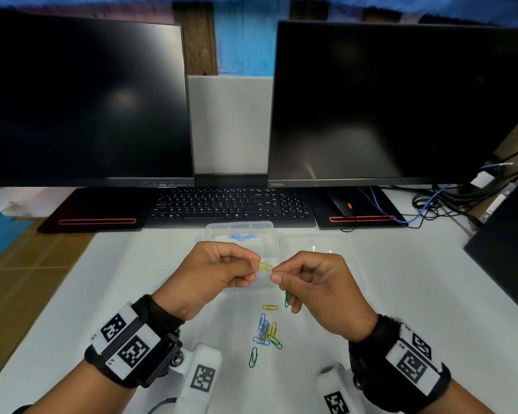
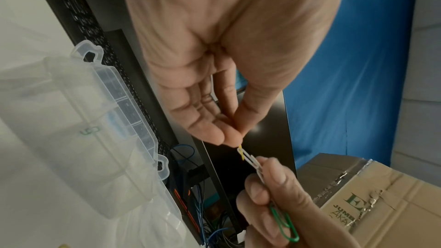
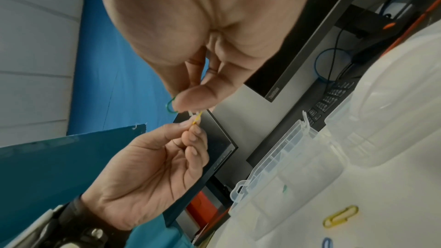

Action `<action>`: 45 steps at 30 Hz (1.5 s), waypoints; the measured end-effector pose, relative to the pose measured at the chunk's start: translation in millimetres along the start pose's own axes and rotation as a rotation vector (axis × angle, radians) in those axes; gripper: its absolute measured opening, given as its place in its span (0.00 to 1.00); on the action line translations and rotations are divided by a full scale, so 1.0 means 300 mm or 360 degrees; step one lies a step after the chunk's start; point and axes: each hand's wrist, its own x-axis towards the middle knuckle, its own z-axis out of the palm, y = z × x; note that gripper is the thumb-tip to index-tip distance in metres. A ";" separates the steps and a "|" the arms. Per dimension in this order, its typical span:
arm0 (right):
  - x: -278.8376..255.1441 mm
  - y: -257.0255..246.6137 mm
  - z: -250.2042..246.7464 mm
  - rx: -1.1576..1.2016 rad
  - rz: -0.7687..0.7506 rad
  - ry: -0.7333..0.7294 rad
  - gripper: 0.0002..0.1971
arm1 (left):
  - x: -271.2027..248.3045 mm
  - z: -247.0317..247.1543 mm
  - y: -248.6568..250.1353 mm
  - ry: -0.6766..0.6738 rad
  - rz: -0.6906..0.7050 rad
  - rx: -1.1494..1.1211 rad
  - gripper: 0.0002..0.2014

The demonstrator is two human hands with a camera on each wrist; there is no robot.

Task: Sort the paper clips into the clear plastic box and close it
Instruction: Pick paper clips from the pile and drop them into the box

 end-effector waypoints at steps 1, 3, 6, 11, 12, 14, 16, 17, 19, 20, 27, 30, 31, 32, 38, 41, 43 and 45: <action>0.003 0.002 0.000 0.0013 0.0029 0.0007 0.01 | 0.000 -0.001 0.001 0.0001 0.0013 0.0010 0.05; 0.007 0.006 -0.003 0.0012 0.0094 0.0026 0.04 | 0.000 -0.002 0.002 0.0008 0.0039 0.0039 0.05; 0.004 0.008 -0.007 -0.0090 0.0131 0.0066 0.03 | 0.000 -0.004 0.000 0.0019 0.0059 0.0062 0.05; 0.008 0.010 -0.020 -0.0416 0.0028 0.0176 0.07 | 0.002 -0.010 -0.005 -0.0042 0.0037 0.0152 0.05; 0.008 0.010 -0.022 -0.0440 0.0011 0.0178 0.07 | 0.001 -0.008 -0.006 -0.0082 0.0026 0.0186 0.05; 0.005 0.010 -0.018 -0.0455 -0.0006 0.0144 0.07 | -0.003 -0.002 -0.008 -0.0172 0.0006 0.0248 0.05; -0.003 0.014 -0.004 -0.0477 -0.0017 0.0093 0.07 | -0.006 0.004 -0.012 -0.0240 -0.0019 0.0266 0.06; -0.006 0.017 0.002 -0.0479 -0.0011 0.0079 0.07 | -0.008 0.006 -0.013 -0.0271 -0.0039 0.0260 0.07; -0.003 0.021 0.005 -0.0438 0.0040 0.0090 0.05 | -0.010 0.010 -0.016 -0.0316 -0.0078 0.0252 0.10; 0.001 0.021 0.001 -0.0402 0.0073 0.0109 0.05 | -0.008 0.010 -0.018 -0.0308 -0.0089 0.0258 0.10; 0.033 0.033 -0.038 -0.0225 0.0271 0.0222 0.03 | 0.069 -0.068 -0.032 0.0209 -0.0085 0.0266 0.03; 0.048 0.050 -0.036 -0.0217 0.0349 0.0217 0.04 | 0.104 -0.118 -0.039 0.0350 -0.0093 0.0285 0.03; 0.056 0.057 -0.035 -0.0228 0.0376 0.0210 0.04 | 0.112 -0.131 -0.042 0.0374 -0.0100 0.0307 0.03; 0.065 0.064 -0.033 -0.0243 0.0404 0.0200 0.05 | 0.120 -0.142 -0.046 0.0390 -0.0110 0.0336 0.02; 0.143 0.071 0.002 -0.0257 0.0514 0.0109 0.07 | 0.170 -0.149 -0.042 0.0429 -0.0114 0.0556 0.05; 0.183 0.059 0.010 -0.0233 0.0533 0.0116 0.06 | 0.209 -0.145 -0.009 0.0428 -0.0072 0.0606 0.06; 0.207 0.051 0.009 -0.0217 0.0540 0.0133 0.06 | 0.235 -0.136 0.010 0.0394 -0.0051 0.0626 0.07; 0.228 0.046 0.005 -0.0225 0.0544 0.0160 0.06 | 0.258 -0.118 0.023 0.0343 -0.0030 0.0671 0.06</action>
